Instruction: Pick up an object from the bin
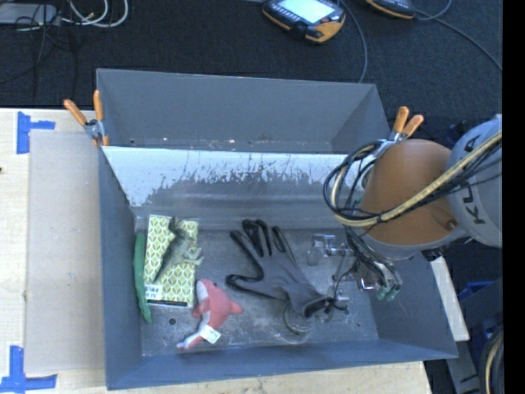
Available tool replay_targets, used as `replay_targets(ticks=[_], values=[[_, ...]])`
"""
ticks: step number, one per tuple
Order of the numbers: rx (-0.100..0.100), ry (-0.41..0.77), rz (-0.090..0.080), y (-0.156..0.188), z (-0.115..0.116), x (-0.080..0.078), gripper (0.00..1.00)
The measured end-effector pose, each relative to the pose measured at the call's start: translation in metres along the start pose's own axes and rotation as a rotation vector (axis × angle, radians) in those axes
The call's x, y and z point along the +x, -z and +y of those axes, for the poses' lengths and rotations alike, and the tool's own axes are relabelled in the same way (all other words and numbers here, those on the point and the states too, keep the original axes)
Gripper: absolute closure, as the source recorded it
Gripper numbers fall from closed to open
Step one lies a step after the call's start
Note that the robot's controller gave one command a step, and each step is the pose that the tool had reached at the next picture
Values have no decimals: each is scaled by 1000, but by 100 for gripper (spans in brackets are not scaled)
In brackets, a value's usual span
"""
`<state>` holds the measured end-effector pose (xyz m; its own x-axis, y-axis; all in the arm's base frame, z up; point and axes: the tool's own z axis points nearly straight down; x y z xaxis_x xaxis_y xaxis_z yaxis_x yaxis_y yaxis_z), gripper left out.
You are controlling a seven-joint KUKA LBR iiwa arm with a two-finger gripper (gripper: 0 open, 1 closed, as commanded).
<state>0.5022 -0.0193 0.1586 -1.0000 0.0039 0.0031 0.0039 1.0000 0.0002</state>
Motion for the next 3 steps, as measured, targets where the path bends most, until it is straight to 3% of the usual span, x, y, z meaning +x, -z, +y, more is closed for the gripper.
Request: replay_targets(ticks=[1,2,3], values=[[-1,324,1,-51,5,-6,0],[-2,431,11,-81,0,0,0],[-1,638,0,-87,6,-9,0]])
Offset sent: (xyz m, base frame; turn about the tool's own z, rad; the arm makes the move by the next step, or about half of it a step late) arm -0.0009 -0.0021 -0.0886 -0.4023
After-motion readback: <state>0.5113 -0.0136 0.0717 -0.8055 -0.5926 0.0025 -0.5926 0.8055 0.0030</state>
